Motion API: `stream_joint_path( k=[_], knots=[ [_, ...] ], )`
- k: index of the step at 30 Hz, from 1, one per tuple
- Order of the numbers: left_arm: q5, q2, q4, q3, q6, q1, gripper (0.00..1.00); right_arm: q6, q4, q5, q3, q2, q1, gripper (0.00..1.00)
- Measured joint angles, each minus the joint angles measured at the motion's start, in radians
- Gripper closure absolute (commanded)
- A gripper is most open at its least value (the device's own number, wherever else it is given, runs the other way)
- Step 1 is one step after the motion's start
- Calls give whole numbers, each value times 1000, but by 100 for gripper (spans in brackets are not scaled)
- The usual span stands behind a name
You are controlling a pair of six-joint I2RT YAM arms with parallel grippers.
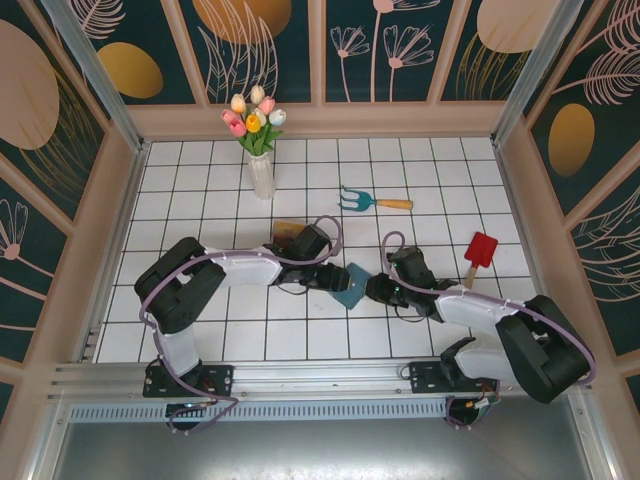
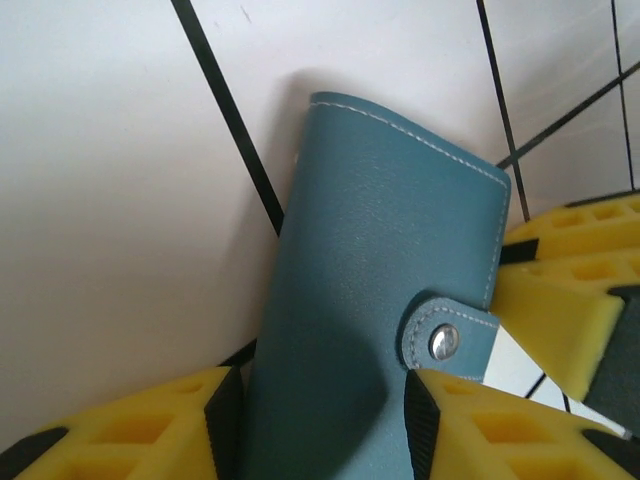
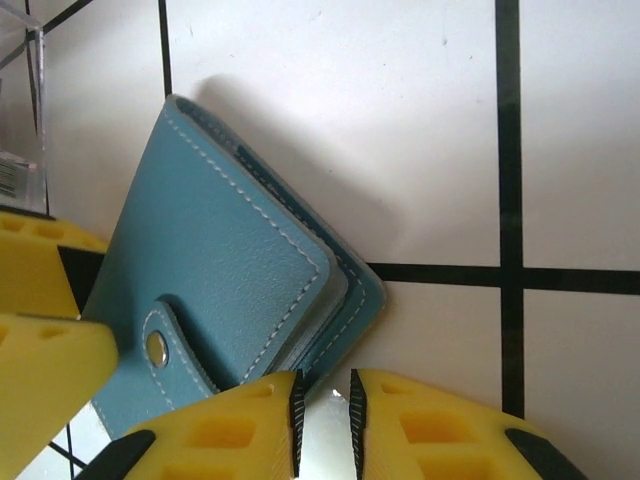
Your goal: Put the credit cards into the card holder
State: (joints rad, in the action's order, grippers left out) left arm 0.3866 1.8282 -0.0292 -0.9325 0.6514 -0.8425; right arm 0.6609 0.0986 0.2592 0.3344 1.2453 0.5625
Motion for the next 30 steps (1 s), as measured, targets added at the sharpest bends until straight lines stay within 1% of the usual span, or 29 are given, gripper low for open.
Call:
stream_joint_path(
  k=[10,13,18,21,24,27,30],
  knots=[
    [77,-47,-167,137,129,0,64,0,0,-1,24,32,-1,75],
    [86,-63,-201,166,164,-1,69,0,0,-1,24,32,-1,74],
    [92,-98,-264,209,216,-1,80,0,-2,-1,27,32,-1,73],
    [96,-129,-291,230,240,-1,89,0,-5,-14,37,34,-1,71],
    [84,-156,-318,244,263,-1,92,-1,-20,-37,51,31,-1,63],
    [67,-179,-337,260,286,-1,94,-2,-64,-96,67,0,5,58],
    [50,-188,-346,267,306,-1,95,0,-114,-167,103,-42,47,56]
  ],
)
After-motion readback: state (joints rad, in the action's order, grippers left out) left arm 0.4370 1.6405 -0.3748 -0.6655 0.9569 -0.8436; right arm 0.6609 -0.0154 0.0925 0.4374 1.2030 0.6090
